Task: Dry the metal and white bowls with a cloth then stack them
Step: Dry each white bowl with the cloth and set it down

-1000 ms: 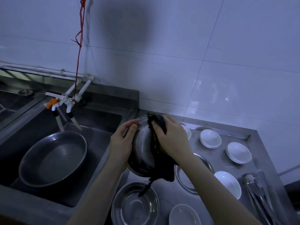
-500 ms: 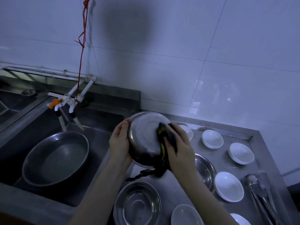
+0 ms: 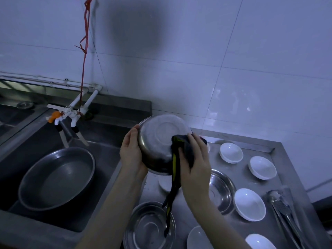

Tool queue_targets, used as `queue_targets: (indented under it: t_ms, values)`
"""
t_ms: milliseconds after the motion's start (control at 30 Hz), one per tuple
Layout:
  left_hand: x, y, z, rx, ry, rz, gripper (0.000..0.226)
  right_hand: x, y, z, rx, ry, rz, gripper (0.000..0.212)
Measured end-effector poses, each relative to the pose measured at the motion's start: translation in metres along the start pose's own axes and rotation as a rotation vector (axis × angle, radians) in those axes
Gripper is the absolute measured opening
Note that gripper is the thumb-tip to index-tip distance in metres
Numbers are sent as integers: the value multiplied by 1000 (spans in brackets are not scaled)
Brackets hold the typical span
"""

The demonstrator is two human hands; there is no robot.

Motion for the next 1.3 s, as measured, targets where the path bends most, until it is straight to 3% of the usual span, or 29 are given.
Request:
queue_targets:
  t_ms: [133,300,400,533,600,767,833,933,1100,1200,1233,1300]
  values:
    - [1,6,-7,-15,-1,46,21,9,6,11,-185,101,-147,41]
    - [6,15,-15,-16,76,183,15,2,-14,65,16,304,-238,35]
    - [7,19,-11,-42,75,166,14,22,3,51,-170,426,-374,38]
    - [-2,16,-7,-56,19,131,13,39,18,0,-469,607,-310,52]
    - [-8,16,-7,-67,-25,88,11,27,7,-3,-454,556,-304,58]
    - [-8,26,-9,-150,-88,-34,18,2,-20,9,-78,254,-246,58]
    - [-6,28,-8,-154,-75,-64,22,12,-11,-7,-126,248,-207,59]
    - [0,26,-9,-117,-39,2,15,32,4,-28,-327,268,-372,63]
    - [0,24,-10,-143,-21,15,18,31,7,-21,-475,313,-488,61]
    - [-2,24,-7,-158,-9,-43,26,10,-10,-10,-287,253,-168,71]
    - [-2,20,-6,-134,11,-4,25,0,-18,-1,-137,216,39,66]
    - [2,11,-7,-72,64,114,19,-13,-33,19,120,187,272,35]
Point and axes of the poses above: each hand's wrist, its own z-axis towards the middle knuckle, its own x-axis out of the palm, y = z × x, the point moved 7 cm from there along z, towards the middle knuckle, and after that the axes turned 15 degrees about y, right-handed, at the moved point
